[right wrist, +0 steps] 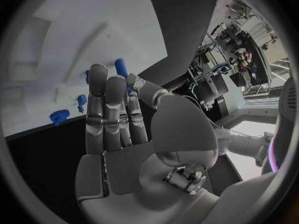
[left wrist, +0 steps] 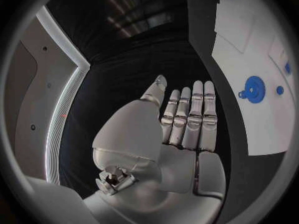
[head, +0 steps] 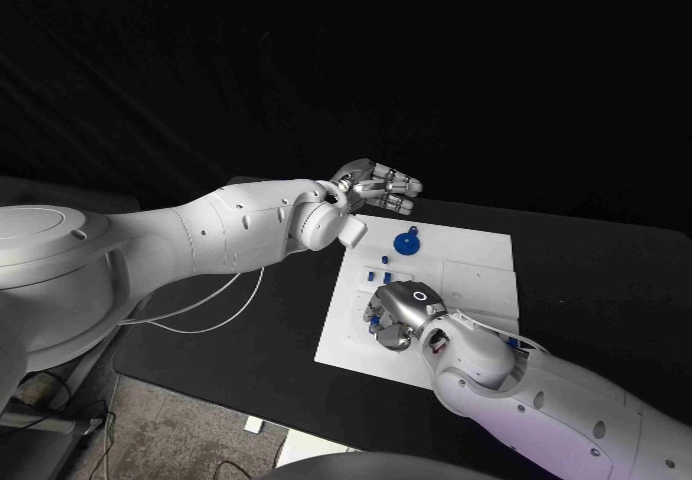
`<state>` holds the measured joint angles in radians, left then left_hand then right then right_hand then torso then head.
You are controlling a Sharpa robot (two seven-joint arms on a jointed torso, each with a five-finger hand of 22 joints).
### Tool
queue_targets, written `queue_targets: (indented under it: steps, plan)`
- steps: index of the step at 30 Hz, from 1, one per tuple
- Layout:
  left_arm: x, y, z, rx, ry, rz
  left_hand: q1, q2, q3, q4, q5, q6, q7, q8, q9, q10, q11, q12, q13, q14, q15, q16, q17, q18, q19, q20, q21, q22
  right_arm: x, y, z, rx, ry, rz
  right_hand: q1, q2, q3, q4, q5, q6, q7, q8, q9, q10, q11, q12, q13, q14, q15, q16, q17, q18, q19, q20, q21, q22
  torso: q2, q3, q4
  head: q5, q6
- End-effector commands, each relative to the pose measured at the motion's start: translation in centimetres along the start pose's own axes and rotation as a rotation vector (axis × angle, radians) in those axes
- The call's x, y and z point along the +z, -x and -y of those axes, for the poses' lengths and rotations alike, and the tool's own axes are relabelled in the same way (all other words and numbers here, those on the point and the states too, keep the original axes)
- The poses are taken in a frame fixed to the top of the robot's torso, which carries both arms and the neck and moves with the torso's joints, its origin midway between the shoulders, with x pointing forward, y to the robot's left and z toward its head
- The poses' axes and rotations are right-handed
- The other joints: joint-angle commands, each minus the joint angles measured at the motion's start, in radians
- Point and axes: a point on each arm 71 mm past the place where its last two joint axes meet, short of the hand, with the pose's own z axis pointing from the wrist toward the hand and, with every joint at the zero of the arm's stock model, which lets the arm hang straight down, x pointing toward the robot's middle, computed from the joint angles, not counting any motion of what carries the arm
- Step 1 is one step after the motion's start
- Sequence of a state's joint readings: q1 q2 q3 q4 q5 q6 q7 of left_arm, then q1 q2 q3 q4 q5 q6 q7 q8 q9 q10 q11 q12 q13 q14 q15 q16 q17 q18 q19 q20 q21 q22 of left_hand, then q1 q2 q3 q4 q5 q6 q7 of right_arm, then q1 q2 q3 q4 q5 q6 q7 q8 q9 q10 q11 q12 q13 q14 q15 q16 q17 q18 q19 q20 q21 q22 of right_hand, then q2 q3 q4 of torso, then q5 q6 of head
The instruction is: Assemble the parts on the task board
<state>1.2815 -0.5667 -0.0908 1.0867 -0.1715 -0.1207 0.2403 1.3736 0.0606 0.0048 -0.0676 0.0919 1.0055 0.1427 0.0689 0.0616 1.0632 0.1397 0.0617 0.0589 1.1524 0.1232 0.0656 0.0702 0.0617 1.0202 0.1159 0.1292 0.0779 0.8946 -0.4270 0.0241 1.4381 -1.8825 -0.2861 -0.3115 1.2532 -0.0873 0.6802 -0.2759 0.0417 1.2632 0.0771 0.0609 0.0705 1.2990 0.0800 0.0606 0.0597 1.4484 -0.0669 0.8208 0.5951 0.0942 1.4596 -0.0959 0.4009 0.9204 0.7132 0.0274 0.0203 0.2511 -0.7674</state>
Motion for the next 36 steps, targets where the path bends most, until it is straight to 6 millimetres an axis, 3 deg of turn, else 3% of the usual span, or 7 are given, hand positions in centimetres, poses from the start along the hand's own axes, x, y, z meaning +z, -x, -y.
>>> queue_targets:
  steps: [1, 36]
  plan:
    - [0.0, -0.2, 0.1, -0.004, -0.007, -0.016, 0.000, 0.008, -0.001, 0.003, -0.007, -0.004, 0.004, -0.002, 0.001, -0.005, 0.004, -0.003, 0.000, 0.001, 0.002, -0.001, 0.000, 0.004, -0.001, -0.003, 0.003, -0.001, -0.1, 0.0, 0.0, 0.000, 0.004, 0.009, 0.002, 0.006, 0.007, 0.000, 0.006, 0.010, -0.001, 0.004, 0.001, 0.061, -0.056, 0.003, 0.001, 0.000, -0.004, 0.000, 0.001, 0.023, 0.016, 0.000, -0.009, 0.007, 0.000, 0.0005, 0.0003, 0.001, 0.000]
    - [0.1, -0.3, 0.1, -0.005, -0.005, -0.021, 0.001, 0.009, -0.003, 0.002, -0.006, -0.006, 0.005, -0.003, 0.000, -0.006, 0.005, -0.003, 0.000, 0.000, 0.002, -0.001, 0.001, 0.004, -0.001, -0.003, 0.002, -0.001, 0.0, -1.2, 0.4, -0.034, -0.014, -0.044, 0.002, 0.004, 0.009, 0.001, 0.006, 0.009, -0.001, 0.003, 0.000, 0.059, -0.055, 0.002, 0.001, -0.001, -0.003, -0.001, 0.000, 0.024, 0.016, 0.000, -0.019, 0.023, 0.000, 0.0000, 0.0000, 0.002, 0.001]
